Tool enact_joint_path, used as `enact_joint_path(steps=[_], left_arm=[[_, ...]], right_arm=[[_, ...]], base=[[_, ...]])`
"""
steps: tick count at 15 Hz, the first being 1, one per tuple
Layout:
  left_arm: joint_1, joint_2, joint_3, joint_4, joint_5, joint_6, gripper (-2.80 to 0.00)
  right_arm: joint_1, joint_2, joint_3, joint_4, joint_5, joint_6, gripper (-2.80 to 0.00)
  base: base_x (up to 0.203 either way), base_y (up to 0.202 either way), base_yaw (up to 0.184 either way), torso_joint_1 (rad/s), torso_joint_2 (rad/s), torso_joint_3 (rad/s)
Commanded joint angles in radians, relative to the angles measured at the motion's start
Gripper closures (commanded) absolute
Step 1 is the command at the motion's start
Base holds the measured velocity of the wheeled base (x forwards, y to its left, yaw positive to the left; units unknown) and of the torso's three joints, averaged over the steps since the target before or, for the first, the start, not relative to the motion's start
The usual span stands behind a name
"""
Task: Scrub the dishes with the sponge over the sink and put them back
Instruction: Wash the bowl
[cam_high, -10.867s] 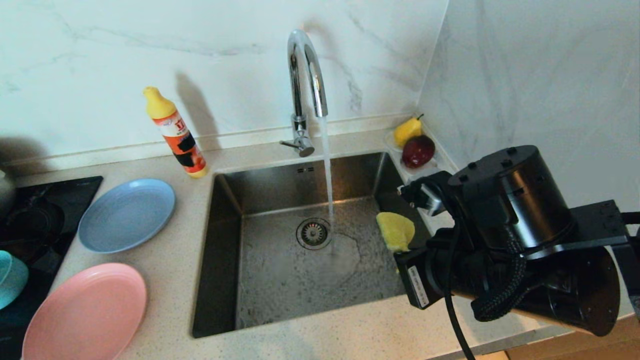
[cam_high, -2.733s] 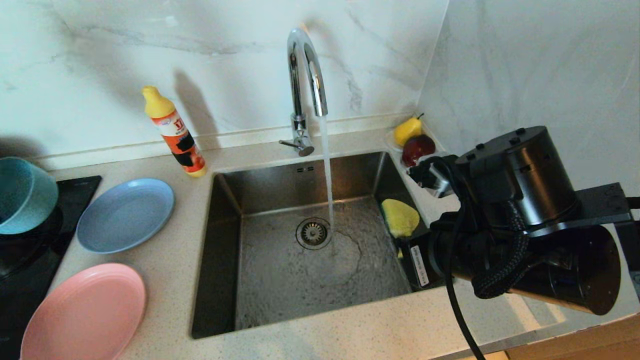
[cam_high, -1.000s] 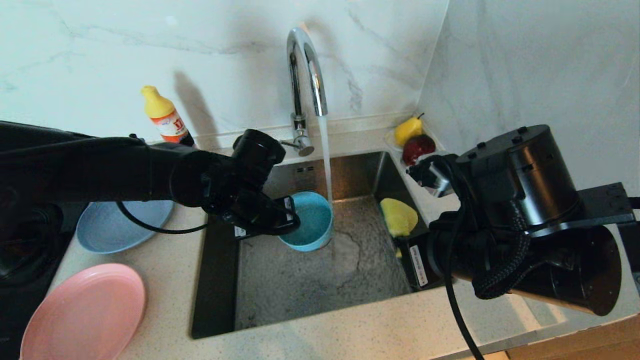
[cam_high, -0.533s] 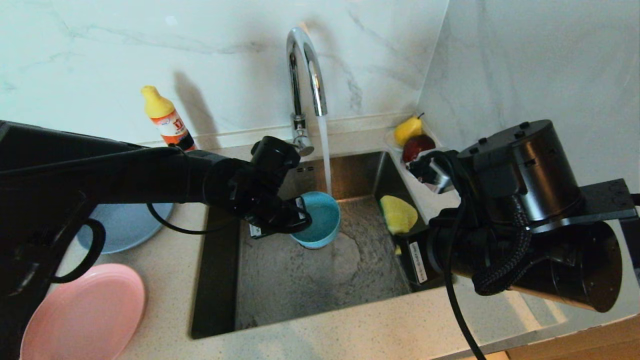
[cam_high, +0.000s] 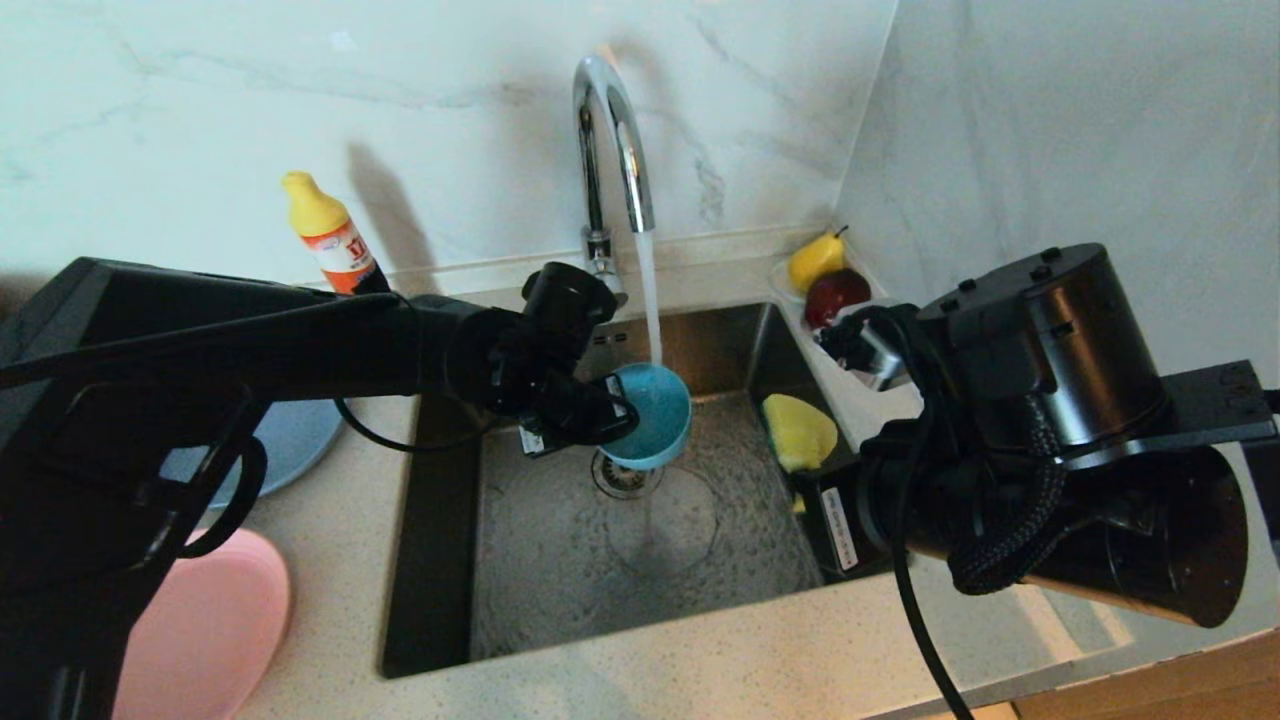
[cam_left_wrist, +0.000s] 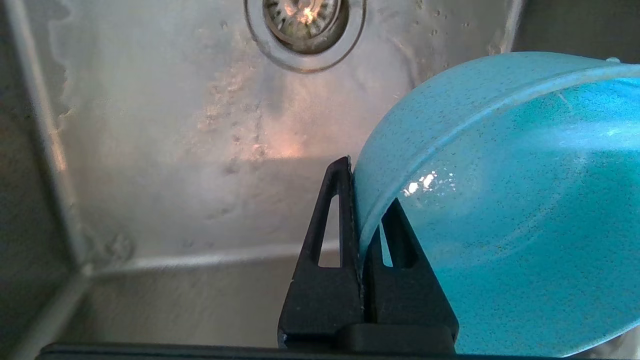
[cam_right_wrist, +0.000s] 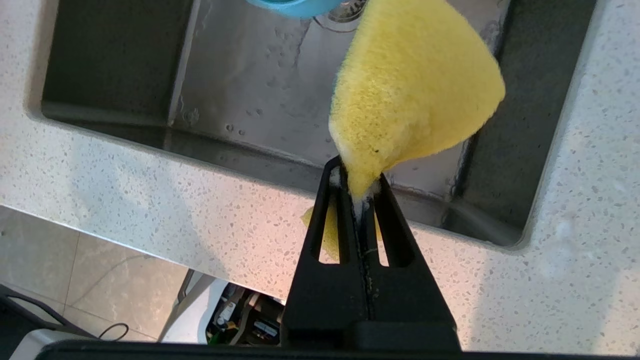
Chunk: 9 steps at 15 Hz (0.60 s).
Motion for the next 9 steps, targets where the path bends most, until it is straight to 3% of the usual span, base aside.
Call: enact_joint_path(steps=[1,9], left_arm=[[0.0,0.031,-0.028,0.001,0.009,-0.008,0.0],[-0.001,0.056,-0.066,0.011,0.012,-0.037,0.0]], right_arm=[[0.001,0.002,0.007,0.0,-0.001,0.003,0.0],[-0.002,0.007,-0.004,0.0,-0.001,0.001,0.0]], base=[[0.0,0.0,0.0,0.0,0.0,0.0],[0.0,0.0,0.0,0.0,0.0,0.0]])
